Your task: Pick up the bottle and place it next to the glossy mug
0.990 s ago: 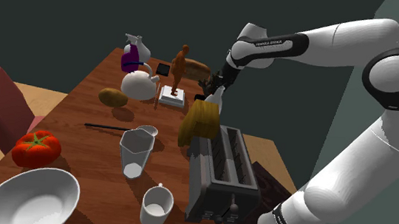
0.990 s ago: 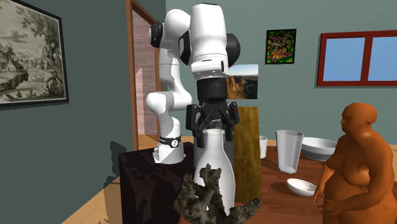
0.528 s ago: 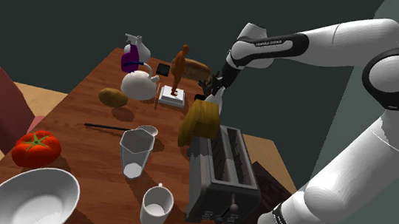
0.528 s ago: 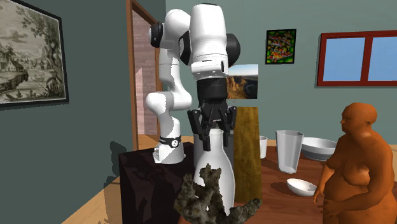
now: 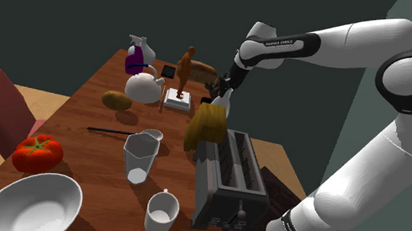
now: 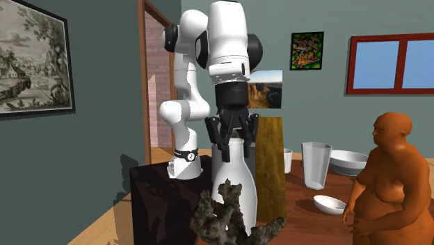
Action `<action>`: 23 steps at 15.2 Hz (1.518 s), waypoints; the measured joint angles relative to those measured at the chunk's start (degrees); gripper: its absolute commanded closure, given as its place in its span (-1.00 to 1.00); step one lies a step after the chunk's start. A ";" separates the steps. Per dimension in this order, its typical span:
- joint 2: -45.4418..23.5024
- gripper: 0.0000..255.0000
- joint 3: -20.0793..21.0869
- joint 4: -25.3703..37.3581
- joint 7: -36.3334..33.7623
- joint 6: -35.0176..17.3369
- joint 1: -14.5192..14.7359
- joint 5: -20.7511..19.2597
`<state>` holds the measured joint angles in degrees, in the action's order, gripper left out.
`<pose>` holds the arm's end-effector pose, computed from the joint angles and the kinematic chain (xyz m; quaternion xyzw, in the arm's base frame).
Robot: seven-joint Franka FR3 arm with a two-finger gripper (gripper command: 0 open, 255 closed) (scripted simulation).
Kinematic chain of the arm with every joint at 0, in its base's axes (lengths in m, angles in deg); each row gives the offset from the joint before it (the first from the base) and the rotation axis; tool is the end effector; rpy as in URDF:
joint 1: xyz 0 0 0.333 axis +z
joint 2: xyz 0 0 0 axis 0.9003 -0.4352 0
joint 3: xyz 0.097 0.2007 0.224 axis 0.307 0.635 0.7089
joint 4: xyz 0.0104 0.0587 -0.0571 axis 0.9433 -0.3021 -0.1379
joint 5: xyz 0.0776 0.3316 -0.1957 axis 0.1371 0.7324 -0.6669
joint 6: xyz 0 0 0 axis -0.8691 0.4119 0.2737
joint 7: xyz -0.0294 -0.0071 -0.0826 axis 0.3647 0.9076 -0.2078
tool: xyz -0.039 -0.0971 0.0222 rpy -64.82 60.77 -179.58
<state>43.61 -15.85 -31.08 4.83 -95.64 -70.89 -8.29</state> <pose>0.5519 -0.1082 0.4284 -0.9978 -0.0238 -0.0611 0.0040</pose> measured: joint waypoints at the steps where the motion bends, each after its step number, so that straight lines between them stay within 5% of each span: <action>1: 0.28 1.00 -0.01 0.32 -0.03 0.59 0.00 -0.05; 23: 3.59 1.00 0.07 13.17 -1.01 16.72 0.06 -0.70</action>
<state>47.20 -15.78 -17.91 3.82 -78.92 -70.83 -9.00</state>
